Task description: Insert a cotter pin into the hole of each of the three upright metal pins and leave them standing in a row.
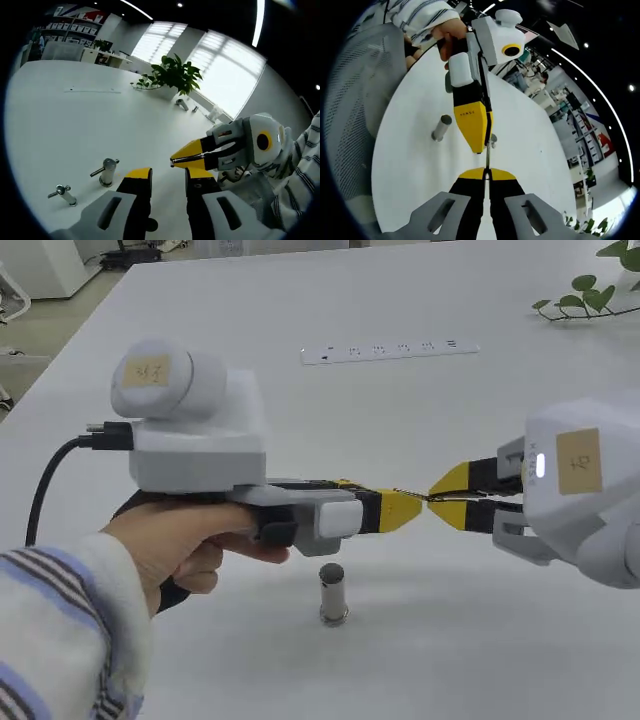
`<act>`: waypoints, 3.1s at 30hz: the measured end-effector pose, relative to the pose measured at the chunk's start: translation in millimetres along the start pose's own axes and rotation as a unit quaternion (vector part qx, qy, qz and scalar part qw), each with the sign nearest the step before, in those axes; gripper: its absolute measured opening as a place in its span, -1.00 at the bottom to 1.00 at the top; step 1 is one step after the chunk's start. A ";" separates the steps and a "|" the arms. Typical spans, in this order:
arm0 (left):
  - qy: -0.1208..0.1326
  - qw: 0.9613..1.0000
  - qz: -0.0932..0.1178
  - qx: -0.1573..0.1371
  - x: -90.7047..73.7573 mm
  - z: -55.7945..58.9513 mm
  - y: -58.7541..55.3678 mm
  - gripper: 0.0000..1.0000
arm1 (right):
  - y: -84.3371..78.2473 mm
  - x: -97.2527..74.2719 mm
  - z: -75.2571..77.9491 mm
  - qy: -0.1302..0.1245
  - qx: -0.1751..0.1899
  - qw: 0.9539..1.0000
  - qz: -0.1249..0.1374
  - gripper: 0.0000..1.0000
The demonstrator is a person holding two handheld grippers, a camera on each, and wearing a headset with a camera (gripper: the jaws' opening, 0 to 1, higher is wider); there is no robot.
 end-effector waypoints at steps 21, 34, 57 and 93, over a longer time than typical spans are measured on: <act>-0.014 1.000 0.001 -0.011 11.5 3.8 -0.2 -0.87 | 2.6 -2.4 -4.3 -0.010 -0.006 1.000 0.009 -0.96; -0.009 1.000 0.002 -0.015 9.3 2.3 1.4 -0.93 | 6.3 -0.8 -4.5 -0.011 -0.016 1.000 0.015 -0.96; -0.002 1.000 -0.013 0.004 7.6 2.7 4.3 -0.98 | 6.8 -0.2 -2.4 -0.014 -0.021 0.999 0.020 -0.95; -0.083 0.979 -0.044 0.181 -10.5 21.9 6.3 -0.99 | -19.1 -10.0 -0.7 0.161 0.338 0.925 0.061 -0.57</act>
Point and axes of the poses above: the centre of the closed fingertips' face, and the gripper's own axes: x roughly forward along the fingers, z roughly to its right, y roughly out of its top, the point moved 10 cm from there along -x, roughly backward along the fingers, and after that the axes turned 14 degrees about -y, right-handed, at the moved point
